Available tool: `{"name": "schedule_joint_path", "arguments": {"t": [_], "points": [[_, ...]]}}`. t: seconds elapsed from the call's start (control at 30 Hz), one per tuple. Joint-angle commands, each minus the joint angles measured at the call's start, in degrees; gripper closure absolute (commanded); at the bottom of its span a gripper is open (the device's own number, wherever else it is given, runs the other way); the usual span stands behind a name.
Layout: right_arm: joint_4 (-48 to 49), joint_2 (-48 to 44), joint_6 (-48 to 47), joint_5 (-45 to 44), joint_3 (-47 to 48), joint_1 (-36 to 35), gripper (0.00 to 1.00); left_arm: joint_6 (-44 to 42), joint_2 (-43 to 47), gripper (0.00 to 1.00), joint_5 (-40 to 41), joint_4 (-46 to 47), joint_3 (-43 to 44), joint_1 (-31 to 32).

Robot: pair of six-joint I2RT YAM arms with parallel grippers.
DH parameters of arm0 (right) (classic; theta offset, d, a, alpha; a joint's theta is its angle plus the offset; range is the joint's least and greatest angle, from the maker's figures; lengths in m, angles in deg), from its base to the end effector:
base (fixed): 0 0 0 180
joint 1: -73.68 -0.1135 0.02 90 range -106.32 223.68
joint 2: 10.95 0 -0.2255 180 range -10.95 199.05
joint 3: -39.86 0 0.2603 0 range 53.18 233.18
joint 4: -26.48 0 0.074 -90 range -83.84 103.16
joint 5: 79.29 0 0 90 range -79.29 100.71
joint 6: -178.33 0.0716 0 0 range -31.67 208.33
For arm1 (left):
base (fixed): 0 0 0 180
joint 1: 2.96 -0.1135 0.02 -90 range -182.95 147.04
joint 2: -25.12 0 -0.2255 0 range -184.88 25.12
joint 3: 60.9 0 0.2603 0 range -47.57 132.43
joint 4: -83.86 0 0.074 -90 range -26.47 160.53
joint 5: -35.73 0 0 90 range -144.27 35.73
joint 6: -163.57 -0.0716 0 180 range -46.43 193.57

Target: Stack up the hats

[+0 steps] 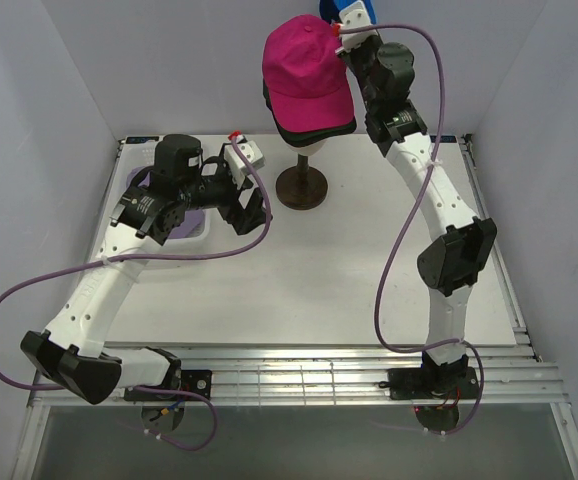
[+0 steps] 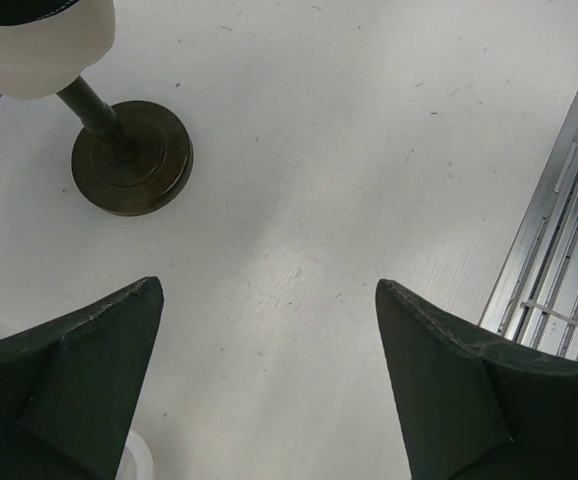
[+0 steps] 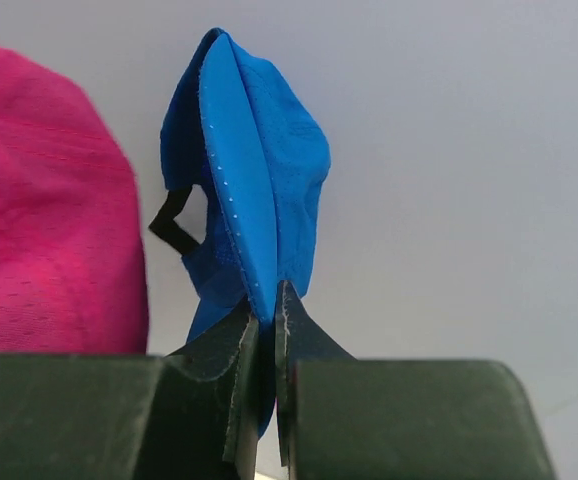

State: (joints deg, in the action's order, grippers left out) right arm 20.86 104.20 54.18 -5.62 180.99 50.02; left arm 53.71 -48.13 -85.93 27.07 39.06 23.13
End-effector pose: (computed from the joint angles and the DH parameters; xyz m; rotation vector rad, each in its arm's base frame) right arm 0.4511 0.1756 0.4813 -0.3668 1.1814 -0.3323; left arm 0.2568 -0.1676 0.3788 1.1061 1.7527 -0.6432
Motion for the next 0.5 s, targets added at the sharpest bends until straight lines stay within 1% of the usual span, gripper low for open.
{"name": "schedule_joint_path", "arguments": {"t": [0.0, 0.23, 0.47], "points": [[5.76, -1.16, -6.88, 8.67, 4.82, -1.2, 0.92, -0.09, 1.62, 0.02, 0.72, -0.04, -1.37, -0.07], [2.23, -5.8, -16.37, 12.82, 3.07, -5.43, 0.92, -0.53, 2.94, 0.02, 1.69, -0.04, -2.69, -0.07], [-0.94, -11.88, -31.39, 11.77, -5.63, -7.36, 0.92, -1.06, 3.47, 0.02, 2.48, -0.13, -2.96, -0.07]]}}
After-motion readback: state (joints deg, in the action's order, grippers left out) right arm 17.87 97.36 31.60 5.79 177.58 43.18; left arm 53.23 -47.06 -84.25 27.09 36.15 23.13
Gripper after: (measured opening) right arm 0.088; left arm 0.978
